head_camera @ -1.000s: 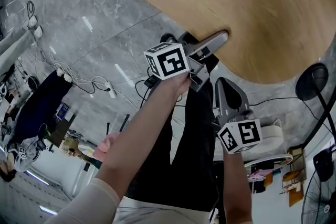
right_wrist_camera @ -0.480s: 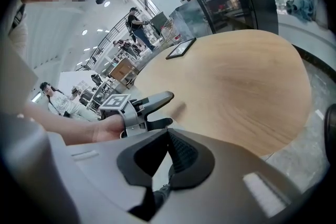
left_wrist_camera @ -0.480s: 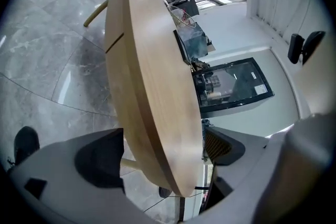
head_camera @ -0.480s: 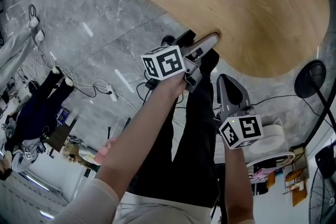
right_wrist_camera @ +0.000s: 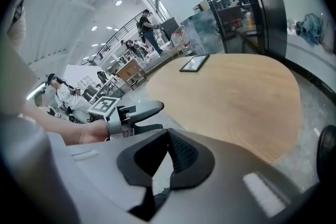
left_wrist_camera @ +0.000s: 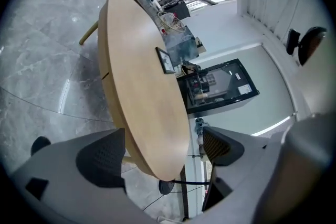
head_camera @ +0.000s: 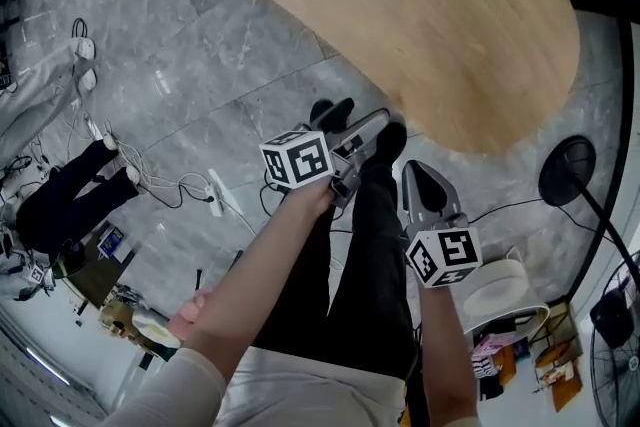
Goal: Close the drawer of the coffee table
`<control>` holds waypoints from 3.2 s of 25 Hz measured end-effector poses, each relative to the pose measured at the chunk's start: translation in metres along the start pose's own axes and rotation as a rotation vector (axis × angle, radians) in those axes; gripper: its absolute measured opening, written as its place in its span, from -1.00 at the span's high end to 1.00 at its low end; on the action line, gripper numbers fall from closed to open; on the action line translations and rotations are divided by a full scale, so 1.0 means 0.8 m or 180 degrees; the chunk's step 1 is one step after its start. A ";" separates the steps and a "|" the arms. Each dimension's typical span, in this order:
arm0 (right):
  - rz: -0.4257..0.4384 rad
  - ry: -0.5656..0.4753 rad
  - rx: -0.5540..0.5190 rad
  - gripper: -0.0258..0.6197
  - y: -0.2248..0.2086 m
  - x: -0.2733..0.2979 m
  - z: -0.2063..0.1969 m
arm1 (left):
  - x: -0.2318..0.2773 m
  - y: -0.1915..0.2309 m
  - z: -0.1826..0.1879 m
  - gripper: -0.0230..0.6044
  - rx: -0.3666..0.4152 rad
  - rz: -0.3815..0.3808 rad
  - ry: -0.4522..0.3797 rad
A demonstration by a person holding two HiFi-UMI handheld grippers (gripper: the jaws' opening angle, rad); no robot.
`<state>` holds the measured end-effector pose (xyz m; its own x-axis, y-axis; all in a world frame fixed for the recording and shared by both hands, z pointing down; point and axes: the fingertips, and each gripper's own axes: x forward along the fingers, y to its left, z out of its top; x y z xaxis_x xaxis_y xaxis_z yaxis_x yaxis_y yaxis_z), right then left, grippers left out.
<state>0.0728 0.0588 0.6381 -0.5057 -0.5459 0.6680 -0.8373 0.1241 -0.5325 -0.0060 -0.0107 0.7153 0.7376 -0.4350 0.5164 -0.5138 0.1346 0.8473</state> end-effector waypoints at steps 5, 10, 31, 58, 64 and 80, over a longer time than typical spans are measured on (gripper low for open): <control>-0.0037 -0.0158 -0.0214 0.89 0.036 -0.062 0.053 | -0.050 -0.092 0.013 -0.46 0.0298 -0.0210 -0.0033; -0.0115 -0.0313 -0.0373 0.89 0.083 -0.139 0.109 | -0.121 -0.195 0.024 -0.22 0.0653 -0.0389 -0.0010; -0.0205 -0.0808 -0.0971 0.89 0.217 -0.346 0.282 | -0.332 -0.491 0.054 0.33 0.1822 -0.0881 -0.0046; -0.0292 -0.1533 -0.1289 0.89 0.300 -0.513 0.414 | -0.474 -0.666 0.121 0.90 0.3168 -0.0675 -0.0781; -0.0273 -0.1679 -0.1375 0.89 0.309 -0.537 0.430 | -0.482 -0.695 0.128 0.90 0.3321 -0.0749 -0.0865; -0.0309 -0.2089 -0.1688 0.89 0.324 -0.583 0.448 | -0.504 -0.736 0.139 0.90 0.3500 -0.0845 -0.1123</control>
<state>0.1663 0.0484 0.0024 -0.3407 -0.9240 0.1738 -0.9402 0.3345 -0.0648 -0.0495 -0.0132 -0.0058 0.8050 -0.5785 0.1317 -0.5906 -0.7598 0.2720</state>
